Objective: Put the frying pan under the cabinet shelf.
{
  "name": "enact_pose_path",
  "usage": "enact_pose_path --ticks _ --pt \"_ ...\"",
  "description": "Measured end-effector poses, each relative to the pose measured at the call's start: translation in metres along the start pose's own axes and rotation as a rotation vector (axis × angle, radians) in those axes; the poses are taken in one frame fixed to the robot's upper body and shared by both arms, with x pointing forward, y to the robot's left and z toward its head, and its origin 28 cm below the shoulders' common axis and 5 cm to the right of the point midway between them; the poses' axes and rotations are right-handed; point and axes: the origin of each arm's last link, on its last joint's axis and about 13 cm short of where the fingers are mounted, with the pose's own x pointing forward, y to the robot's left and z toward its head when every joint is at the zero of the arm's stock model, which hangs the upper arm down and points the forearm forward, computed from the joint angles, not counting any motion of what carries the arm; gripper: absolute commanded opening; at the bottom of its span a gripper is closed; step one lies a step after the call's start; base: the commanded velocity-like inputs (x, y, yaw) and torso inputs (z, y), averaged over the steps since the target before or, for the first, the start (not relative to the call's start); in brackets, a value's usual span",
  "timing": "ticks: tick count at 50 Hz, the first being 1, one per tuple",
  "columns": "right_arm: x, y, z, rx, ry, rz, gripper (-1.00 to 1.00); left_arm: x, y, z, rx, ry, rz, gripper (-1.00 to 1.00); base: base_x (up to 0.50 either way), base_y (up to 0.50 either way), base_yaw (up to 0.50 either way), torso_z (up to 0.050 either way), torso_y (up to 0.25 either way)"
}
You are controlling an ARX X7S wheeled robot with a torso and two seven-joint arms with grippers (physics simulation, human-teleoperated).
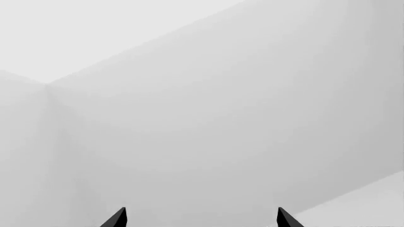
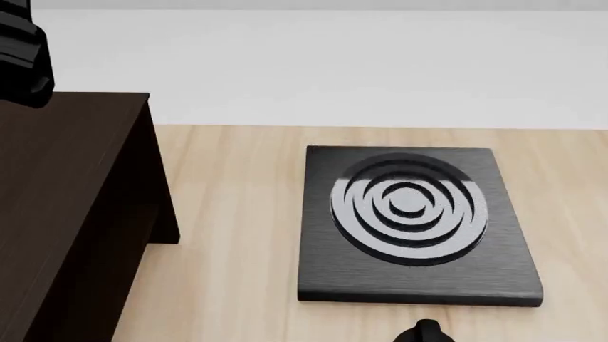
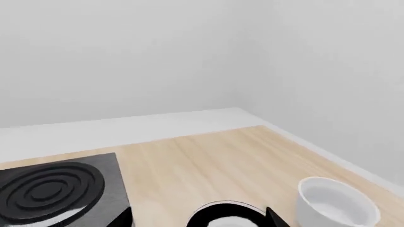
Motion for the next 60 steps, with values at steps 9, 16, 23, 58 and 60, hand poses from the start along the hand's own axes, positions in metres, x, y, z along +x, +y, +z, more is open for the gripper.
enact_pose_path --ticks 9,16,23,58,60 --pt "0.004 -0.012 -0.011 0.012 0.052 -0.052 1.00 0.001 -0.001 0.000 0.001 0.001 -0.004 1.00 0.00 0.00 0.00 0.000 0.000" --pt "0.005 -0.021 -0.020 0.004 0.095 -0.084 1.00 0.002 -0.002 -0.002 -0.001 0.003 -0.006 1.00 0.00 0.00 0.00 0.000 0.000" --pt "0.004 -0.025 -0.029 -0.006 0.142 -0.095 1.00 0.002 -0.003 -0.003 -0.003 0.004 -0.007 1.00 0.00 0.00 0.00 0.000 0.000" --pt "0.004 -0.028 -0.063 -0.035 0.298 -0.069 1.00 0.003 -0.006 -0.008 -0.010 0.010 -0.018 1.00 0.00 0.00 0.00 0.000 0.000" --pt "0.005 -0.030 -0.065 -0.032 0.304 -0.073 1.00 0.003 -0.006 -0.008 -0.010 0.011 -0.019 1.00 0.00 0.00 0.00 0.000 0.000"
